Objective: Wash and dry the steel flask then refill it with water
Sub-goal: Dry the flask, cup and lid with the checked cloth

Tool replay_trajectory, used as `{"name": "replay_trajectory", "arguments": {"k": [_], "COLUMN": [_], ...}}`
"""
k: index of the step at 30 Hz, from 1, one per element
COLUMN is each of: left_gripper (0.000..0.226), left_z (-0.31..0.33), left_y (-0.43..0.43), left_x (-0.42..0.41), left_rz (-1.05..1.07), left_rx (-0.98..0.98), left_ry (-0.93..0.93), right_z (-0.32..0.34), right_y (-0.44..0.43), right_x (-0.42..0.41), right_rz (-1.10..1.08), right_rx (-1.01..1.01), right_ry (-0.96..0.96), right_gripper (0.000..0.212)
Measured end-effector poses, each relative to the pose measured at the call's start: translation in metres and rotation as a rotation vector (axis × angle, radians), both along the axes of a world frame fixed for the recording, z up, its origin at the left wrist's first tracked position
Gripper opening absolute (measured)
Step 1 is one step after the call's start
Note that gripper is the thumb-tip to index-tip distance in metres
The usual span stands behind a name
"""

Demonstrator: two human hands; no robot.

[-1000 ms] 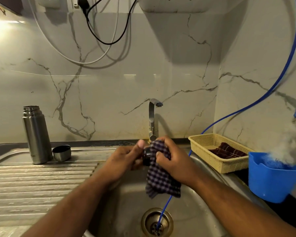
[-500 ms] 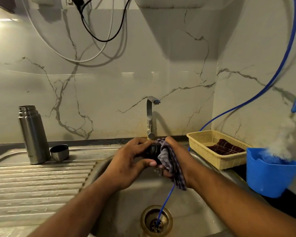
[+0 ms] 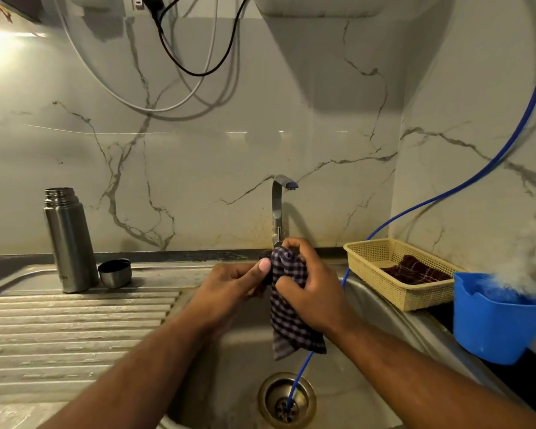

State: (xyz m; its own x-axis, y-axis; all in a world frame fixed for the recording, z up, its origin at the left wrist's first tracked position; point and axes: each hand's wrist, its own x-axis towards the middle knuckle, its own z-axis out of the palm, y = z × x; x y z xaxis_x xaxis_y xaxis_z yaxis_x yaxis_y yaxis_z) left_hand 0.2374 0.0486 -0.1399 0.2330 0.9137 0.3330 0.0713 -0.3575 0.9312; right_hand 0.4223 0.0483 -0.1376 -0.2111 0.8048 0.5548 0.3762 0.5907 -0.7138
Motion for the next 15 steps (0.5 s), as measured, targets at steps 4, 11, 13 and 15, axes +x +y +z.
{"name": "replay_trajectory", "arguments": {"k": [4,11,13,15], "left_gripper": [0.039,0.056,0.056,0.056], "left_z": [0.004,0.018,0.018,0.016], "left_y": [-0.005,-0.015,-0.017,-0.017], "left_x": [0.003,0.003,0.005,0.010], "left_rz": [0.146,0.205,0.184,0.162], "left_rx": [0.261,0.487,0.525,0.479], "left_ry": [0.263,0.469,0.455,0.379], "right_z": [0.003,0.012,0.010,0.008], "right_y": [0.001,-0.001,0.008,0.017], "right_x": [-0.004,0.002,0.002,-0.002], "right_rz": [0.019,0.255,0.210,0.143], "right_rx": [-0.161,-0.786,-0.802,-0.786], "right_ry": [0.225,0.717,0.767,0.787], "right_gripper": [0.033,0.028,0.035,0.037]}}
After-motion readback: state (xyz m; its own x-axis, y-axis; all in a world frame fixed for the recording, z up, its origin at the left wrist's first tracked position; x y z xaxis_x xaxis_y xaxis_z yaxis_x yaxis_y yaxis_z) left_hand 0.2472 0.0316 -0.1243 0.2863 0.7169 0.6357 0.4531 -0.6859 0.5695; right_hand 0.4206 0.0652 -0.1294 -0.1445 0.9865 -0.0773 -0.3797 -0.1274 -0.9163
